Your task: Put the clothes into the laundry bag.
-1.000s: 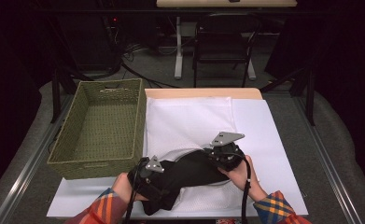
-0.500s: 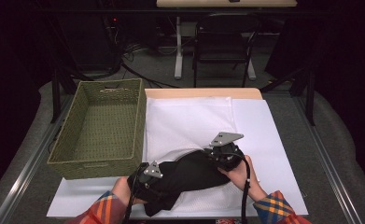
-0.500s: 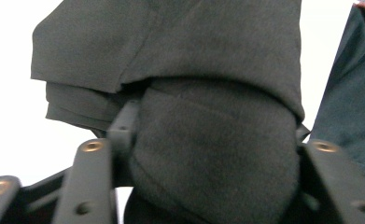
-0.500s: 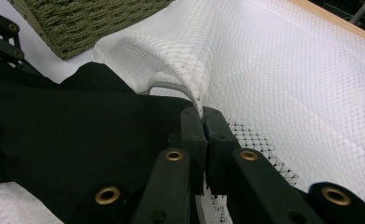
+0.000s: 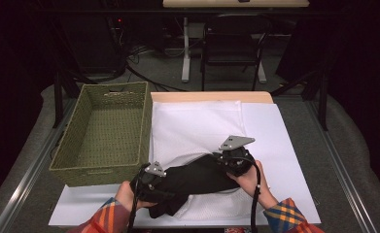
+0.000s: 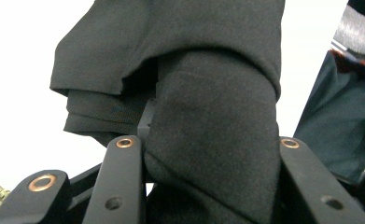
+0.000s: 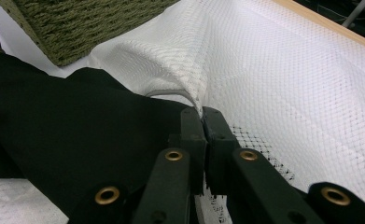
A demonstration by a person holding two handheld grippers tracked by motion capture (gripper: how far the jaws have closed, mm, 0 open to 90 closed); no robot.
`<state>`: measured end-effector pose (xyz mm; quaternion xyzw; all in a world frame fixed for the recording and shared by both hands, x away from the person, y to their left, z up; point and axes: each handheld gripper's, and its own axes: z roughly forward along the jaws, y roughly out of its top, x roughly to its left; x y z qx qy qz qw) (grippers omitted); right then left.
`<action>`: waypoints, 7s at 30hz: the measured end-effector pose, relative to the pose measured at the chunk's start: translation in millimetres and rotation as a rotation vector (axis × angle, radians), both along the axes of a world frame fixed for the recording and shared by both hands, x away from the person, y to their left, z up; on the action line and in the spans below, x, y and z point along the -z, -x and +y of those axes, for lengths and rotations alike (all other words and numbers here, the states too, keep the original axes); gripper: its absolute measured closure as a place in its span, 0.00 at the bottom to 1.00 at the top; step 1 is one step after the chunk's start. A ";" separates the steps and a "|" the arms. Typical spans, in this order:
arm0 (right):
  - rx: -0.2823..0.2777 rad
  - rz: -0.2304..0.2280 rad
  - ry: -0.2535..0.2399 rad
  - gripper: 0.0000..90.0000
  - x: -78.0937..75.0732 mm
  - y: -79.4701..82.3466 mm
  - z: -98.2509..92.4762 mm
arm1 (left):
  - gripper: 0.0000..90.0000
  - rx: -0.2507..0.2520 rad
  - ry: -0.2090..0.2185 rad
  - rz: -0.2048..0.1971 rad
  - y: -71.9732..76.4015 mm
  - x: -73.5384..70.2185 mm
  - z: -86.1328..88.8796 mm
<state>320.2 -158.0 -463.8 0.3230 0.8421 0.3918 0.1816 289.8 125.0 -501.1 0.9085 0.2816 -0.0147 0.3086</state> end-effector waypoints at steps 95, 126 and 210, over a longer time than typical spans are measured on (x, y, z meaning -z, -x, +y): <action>-0.019 0.013 -0.039 0.98 -7.7 6.2 12.8 | 0.71 -0.078 0.125 -0.114 -40.5 -3.7 -67.8; -0.024 0.034 -0.032 0.98 -3.2 6.6 12.5 | 0.69 -0.047 0.037 -0.121 -29.5 5.7 -70.5; 0.001 -0.025 -0.128 0.99 -19.4 9.1 -0.1 | 0.82 -0.218 0.185 -0.309 -74.1 18.8 -96.7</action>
